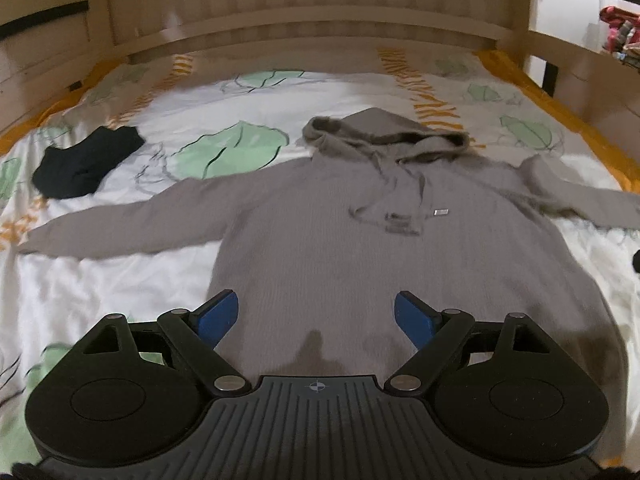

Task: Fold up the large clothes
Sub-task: 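Grasp the cuff of the sweater sleeve with the right gripper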

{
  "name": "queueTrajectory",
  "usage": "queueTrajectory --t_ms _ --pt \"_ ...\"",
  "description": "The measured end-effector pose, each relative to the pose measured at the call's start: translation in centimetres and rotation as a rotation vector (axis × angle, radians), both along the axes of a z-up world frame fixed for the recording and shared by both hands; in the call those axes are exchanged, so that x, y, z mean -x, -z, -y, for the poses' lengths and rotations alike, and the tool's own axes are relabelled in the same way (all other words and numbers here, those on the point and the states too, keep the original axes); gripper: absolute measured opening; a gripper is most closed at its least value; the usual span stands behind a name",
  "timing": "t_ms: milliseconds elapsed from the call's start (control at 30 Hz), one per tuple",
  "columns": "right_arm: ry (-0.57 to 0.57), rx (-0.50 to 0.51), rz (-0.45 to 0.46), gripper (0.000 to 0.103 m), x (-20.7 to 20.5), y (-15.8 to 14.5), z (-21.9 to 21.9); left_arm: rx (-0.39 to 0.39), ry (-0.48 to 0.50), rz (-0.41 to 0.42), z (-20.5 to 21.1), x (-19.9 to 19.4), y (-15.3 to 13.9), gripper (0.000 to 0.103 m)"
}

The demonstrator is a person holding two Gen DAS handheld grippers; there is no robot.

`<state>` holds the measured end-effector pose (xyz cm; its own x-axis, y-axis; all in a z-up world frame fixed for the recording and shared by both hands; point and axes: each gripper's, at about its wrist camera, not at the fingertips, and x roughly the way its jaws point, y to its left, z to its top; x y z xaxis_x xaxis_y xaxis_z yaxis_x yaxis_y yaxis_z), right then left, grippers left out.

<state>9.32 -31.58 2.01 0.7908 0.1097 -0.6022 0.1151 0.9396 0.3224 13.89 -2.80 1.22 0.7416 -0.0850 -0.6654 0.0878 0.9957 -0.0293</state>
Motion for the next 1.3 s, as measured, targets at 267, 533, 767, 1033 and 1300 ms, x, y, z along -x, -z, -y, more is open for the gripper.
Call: queueTrajectory --t_ms 267,533,767,1033,1300 --pt "0.191 -0.083 -0.089 0.102 -5.2 1.9 10.3 0.080 0.019 0.004 0.4 -5.8 2.1 0.085" --pt "0.447 -0.073 -0.131 0.102 -8.2 4.0 21.0 -0.025 -0.051 0.000 0.6 -10.8 5.9 0.085" --pt "0.574 -0.163 -0.078 0.097 -9.8 5.7 27.4 -0.038 -0.026 0.023 1.0 -12.3 9.9 0.099" --pt "0.654 -0.185 -0.047 0.040 -10.6 6.8 30.4 0.002 -0.036 0.041 1.3 -11.9 10.5 0.103" --pt "0.650 -0.128 -0.016 0.014 -10.1 5.0 29.5 -0.012 -0.043 0.033 1.8 -12.2 10.6 0.103"
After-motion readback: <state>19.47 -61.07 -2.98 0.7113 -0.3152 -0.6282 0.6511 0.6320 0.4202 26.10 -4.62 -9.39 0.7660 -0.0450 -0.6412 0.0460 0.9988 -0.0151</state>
